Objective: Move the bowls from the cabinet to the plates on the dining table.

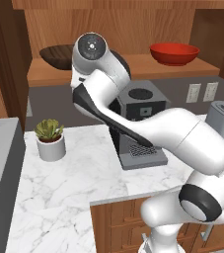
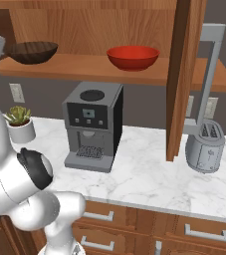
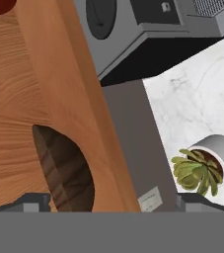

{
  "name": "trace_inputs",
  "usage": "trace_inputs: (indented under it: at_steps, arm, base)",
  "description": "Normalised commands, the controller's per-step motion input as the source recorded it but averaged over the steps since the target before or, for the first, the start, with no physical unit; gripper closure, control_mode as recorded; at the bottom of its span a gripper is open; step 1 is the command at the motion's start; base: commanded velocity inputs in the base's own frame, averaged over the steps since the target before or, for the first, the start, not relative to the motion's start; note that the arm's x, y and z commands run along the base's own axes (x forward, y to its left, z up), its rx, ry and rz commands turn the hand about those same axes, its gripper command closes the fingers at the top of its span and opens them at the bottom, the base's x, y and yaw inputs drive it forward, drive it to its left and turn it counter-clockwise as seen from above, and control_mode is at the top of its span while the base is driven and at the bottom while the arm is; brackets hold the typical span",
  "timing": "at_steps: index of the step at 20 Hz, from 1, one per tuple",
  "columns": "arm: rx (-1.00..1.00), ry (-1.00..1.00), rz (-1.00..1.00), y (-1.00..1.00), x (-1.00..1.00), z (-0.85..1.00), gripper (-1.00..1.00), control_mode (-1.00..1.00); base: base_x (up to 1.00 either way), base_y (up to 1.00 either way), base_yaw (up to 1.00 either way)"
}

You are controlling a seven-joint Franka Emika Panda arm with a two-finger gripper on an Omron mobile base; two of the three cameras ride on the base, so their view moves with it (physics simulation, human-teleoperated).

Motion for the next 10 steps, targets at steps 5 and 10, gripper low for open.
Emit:
trace_inputs:
  at_steps: [5,10]
  arm:
    - [-0.04,0.0,0.12,-0.12,0.36,0.0,-1.0,-1.0]
    - [-0.08,-0.02,0.11,-0.02,0.31,0.0,-1.0,-1.0]
  base:
    - [0.0,0.0,0.0]
    - [0.0,0.0,0.0]
